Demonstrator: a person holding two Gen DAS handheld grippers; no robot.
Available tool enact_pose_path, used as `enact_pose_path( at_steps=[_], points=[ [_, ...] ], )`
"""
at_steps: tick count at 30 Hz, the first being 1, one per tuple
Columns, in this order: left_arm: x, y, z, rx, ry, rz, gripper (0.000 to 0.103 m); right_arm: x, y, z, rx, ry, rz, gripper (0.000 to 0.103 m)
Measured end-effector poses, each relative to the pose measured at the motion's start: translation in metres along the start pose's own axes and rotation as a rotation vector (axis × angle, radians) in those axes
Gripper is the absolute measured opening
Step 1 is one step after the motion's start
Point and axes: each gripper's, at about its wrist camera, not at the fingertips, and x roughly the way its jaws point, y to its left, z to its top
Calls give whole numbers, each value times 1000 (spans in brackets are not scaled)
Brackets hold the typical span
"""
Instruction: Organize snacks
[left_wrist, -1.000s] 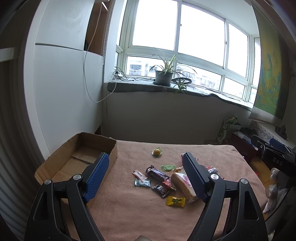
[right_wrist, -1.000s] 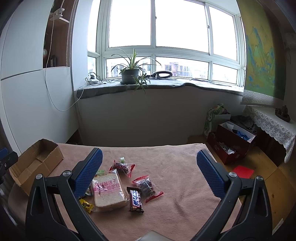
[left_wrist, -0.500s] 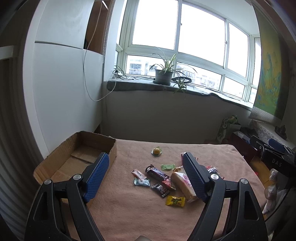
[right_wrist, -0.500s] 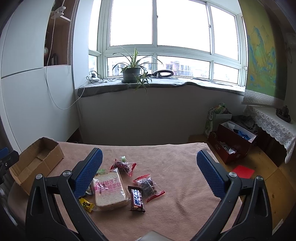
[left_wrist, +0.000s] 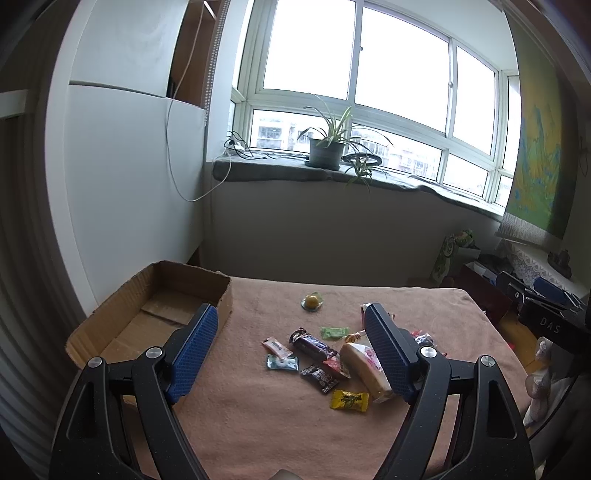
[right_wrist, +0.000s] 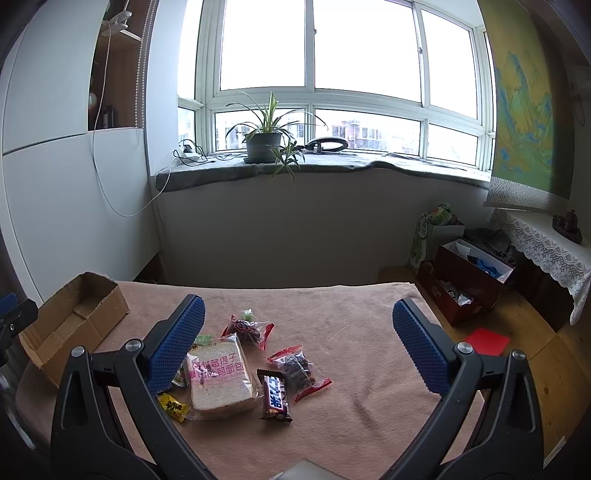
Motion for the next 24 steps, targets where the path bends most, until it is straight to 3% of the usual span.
enact_pose_path(
  at_steps=[24],
  points=[
    [16, -10, -5, 11, 47, -20, 82, 12, -6, -10, -4, 47, 5, 103]
  ],
)
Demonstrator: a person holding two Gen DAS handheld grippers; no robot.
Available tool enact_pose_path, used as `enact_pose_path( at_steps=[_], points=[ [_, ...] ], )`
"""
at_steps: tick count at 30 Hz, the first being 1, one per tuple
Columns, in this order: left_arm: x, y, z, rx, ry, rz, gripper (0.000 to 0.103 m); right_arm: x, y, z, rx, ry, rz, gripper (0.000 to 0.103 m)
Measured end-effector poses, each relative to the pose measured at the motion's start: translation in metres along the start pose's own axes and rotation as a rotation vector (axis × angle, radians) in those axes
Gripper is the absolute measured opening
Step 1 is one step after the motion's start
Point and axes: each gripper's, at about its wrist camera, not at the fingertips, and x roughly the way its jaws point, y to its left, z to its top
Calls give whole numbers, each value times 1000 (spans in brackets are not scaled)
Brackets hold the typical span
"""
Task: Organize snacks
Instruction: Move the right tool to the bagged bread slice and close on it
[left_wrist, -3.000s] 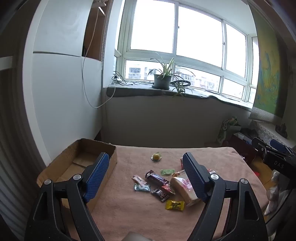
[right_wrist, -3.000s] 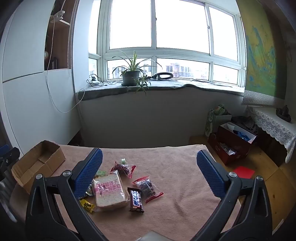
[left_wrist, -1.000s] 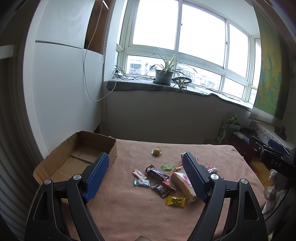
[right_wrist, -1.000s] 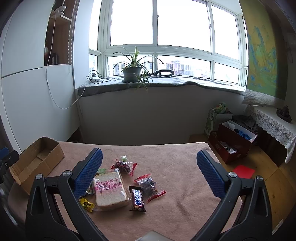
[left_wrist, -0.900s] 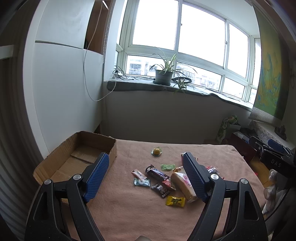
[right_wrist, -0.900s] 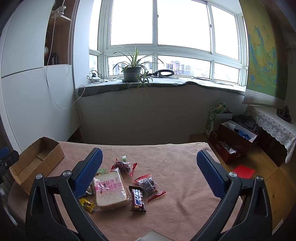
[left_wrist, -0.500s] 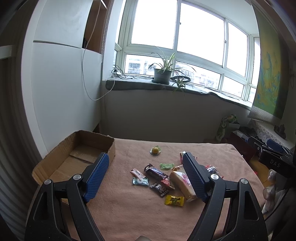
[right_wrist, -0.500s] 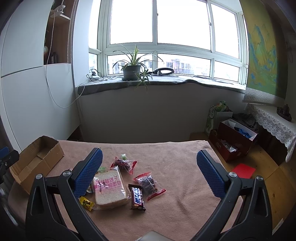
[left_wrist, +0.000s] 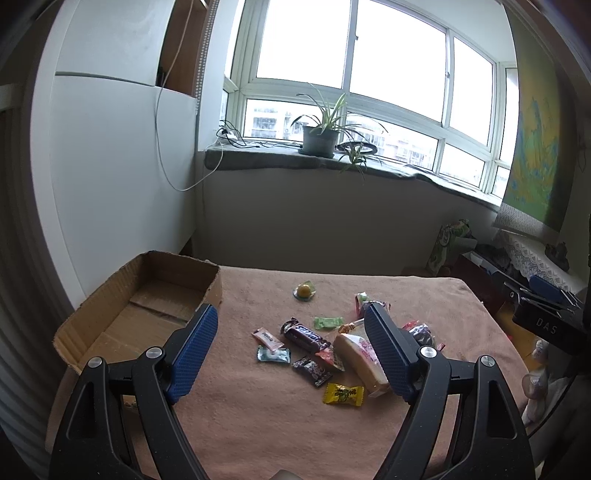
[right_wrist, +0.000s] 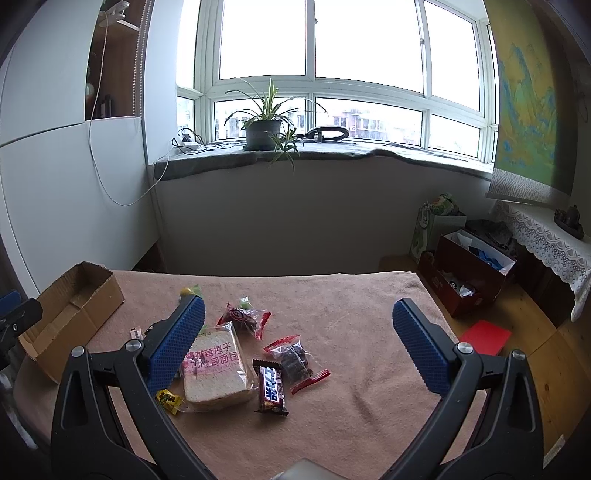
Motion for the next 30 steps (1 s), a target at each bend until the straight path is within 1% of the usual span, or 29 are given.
enact_pose_path(
  at_steps=[4, 7, 10, 16, 19, 22, 26, 28, 30],
  points=[
    [6, -1, -3, -7, 20, -16, 82, 5, -1, 1, -1, 16, 12, 103],
    [13, 0, -7, -23, 47, -32, 82, 11, -5, 1, 12, 38, 39, 103],
    [20, 0, -12, -31, 70, -42, 82, 21, -9, -2, 37, 82, 103, 103],
    [36, -5, -23, -46, 131, -103, 82, 47, -17, -10, 132, 171, 268, 103],
    [43, -9, -27, -48, 151, -130, 82, 63, -19, -15, 176, 225, 329, 103],
    [51, -10, -32, -74, 182, -166, 82, 73, -19, -20, 202, 254, 385, 103],
    [61, -12, -38, -95, 217, -193, 81, 85, -16, -24, 217, 298, 456, 103],
    [65, -13, -40, -101, 231, -207, 81, 91, -14, -26, 217, 315, 480, 100],
    [71, -15, -43, -98, 244, -219, 80, 96, -11, -27, 204, 331, 497, 92]
  ],
)
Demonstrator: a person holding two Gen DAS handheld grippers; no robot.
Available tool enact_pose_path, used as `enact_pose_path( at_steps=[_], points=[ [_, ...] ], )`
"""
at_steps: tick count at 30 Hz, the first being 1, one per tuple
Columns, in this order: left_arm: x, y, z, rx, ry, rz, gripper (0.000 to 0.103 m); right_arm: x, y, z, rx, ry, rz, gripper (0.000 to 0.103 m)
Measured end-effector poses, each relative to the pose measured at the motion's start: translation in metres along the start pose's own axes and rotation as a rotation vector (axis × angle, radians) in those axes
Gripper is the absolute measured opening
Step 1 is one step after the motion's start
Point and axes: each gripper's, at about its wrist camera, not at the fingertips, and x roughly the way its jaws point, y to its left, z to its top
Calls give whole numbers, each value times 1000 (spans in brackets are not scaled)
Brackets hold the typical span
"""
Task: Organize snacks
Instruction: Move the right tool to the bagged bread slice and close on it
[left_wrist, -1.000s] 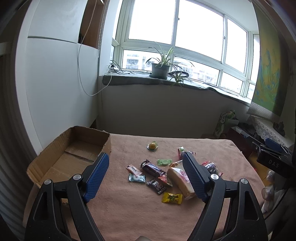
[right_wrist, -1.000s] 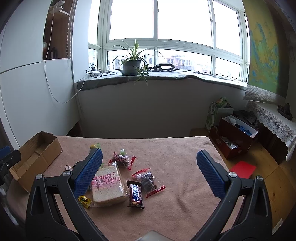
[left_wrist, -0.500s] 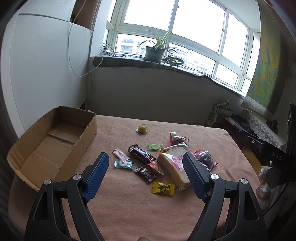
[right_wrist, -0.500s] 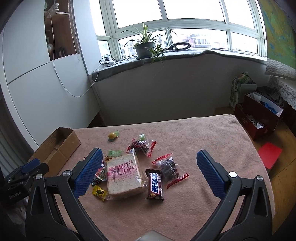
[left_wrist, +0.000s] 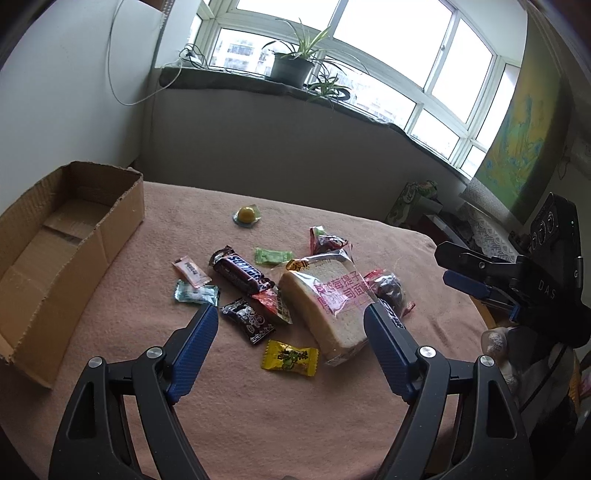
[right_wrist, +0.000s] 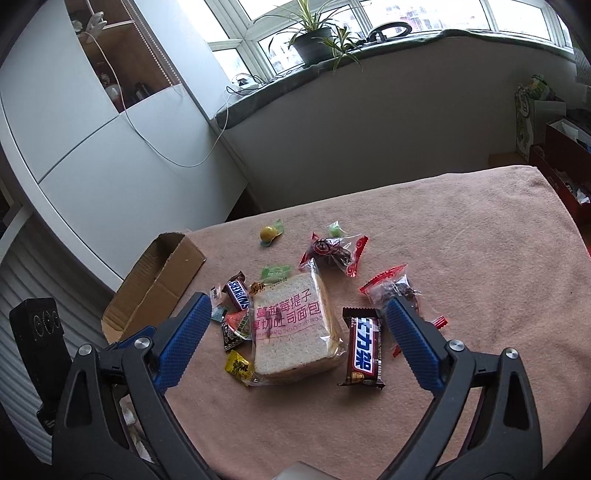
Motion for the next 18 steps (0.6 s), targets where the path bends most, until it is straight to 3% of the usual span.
enact_pose_path(
  at_steps=[3, 5, 8, 11, 18],
  points=[
    [13, -1, -2, -9, 32, -23, 73, 12, 1, 0, -16, 38, 16, 85],
    [22, -1, -4, -17, 59, -43, 62, 22, 0, -1, -20, 71, 30, 78],
    [34, -4, -8, -25, 95, -79, 56, 39, -4, -4, -12, 125, 45, 67],
    [45, -7, -10, -33, 123, -110, 50, 53, -8, -7, 5, 163, 62, 65],
    [63, -8, -11, -44, 168, -146, 48, 74, -19, -8, 44, 222, 70, 57]
  ],
)
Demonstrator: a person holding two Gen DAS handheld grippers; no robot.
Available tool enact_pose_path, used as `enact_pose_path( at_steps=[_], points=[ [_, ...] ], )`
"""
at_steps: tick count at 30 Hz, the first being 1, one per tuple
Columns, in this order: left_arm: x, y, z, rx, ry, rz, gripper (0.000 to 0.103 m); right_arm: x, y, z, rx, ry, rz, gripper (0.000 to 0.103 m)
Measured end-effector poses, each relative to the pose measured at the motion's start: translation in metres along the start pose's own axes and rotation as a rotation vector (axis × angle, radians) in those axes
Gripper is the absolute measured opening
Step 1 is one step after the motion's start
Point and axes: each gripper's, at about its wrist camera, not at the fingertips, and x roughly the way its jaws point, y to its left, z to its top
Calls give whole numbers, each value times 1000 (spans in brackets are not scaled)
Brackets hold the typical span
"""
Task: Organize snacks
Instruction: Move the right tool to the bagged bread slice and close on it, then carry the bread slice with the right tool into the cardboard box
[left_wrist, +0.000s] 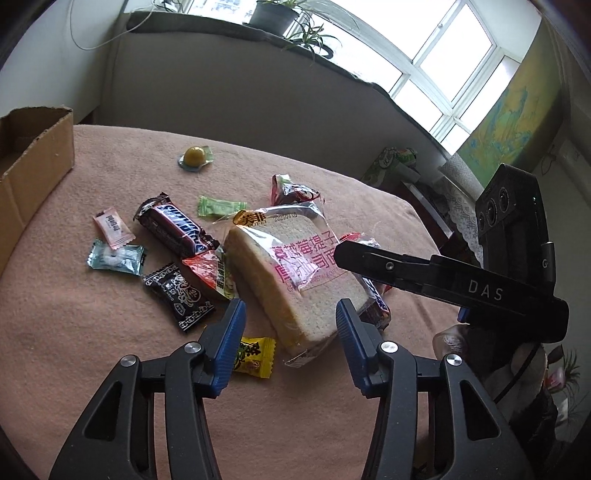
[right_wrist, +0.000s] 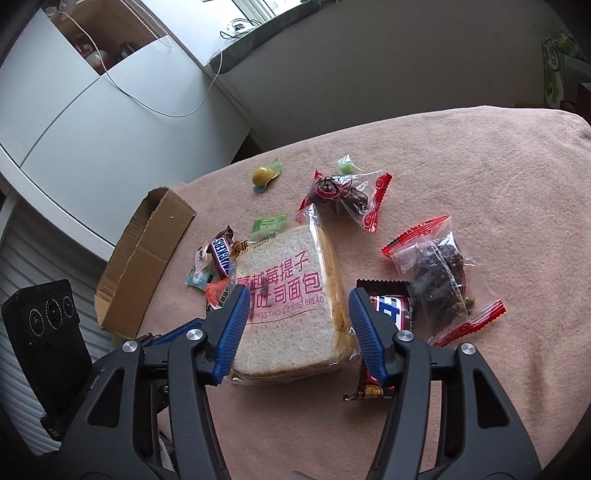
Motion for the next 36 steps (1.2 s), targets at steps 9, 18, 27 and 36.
enact_pose_path(
  at_steps=[9, 18, 27, 36],
  points=[
    [15, 6, 1, -19, 40, -20, 41, 10, -12, 1, 45, 38, 36, 54],
    [25, 1, 4, 7, 42, -26, 34, 20, -11, 3, 22, 77, 28, 44],
    [13, -6, 5, 52, 7, 7, 34, 16, -4, -3, 10, 64, 29, 41],
    [-16, -9, 6, 74, -64, 16, 34, 1, 19, 0, -40, 27, 31, 41]
  ],
)
